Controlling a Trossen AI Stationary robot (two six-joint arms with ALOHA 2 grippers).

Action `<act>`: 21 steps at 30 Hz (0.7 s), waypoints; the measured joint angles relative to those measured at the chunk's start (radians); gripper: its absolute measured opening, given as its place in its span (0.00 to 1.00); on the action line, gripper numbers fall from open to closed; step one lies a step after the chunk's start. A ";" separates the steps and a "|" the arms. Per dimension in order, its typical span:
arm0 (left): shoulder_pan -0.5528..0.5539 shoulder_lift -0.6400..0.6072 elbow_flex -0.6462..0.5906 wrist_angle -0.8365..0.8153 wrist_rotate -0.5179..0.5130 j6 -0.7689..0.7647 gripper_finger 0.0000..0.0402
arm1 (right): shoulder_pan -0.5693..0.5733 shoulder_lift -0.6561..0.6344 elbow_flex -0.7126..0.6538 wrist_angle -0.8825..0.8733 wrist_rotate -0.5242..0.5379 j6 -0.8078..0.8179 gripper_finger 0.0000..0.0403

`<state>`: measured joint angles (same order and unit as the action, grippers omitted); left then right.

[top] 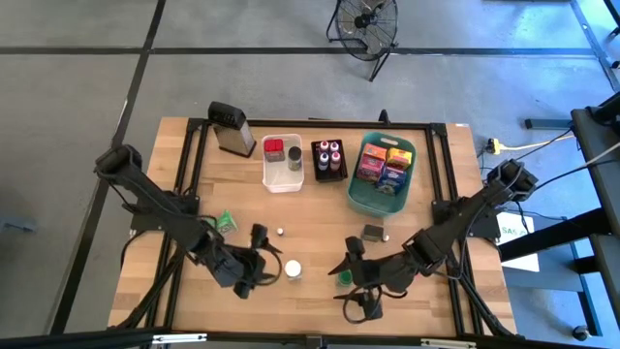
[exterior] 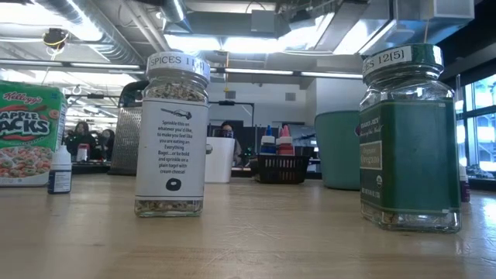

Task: Pick & Place Kitchen Items
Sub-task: Put the white spice bottle into the white bin

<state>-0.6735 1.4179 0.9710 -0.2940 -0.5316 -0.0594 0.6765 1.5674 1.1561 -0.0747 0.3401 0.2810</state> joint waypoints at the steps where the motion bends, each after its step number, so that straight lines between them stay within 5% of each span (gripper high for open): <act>1: 0.000 0.025 0.000 0.021 0.000 0.002 0.76 | 0.003 0.002 0.000 0.001 0.000 0.000 0.67; 21: 0.096 0.141 0.000 0.143 0.131 -0.164 0.76 | 0.012 0.006 0.000 0.006 0.000 0.001 0.67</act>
<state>-0.5777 1.5589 0.9710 -0.1509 -0.4004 -0.2234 0.6884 1.5730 1.1561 -0.0685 0.3397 0.2823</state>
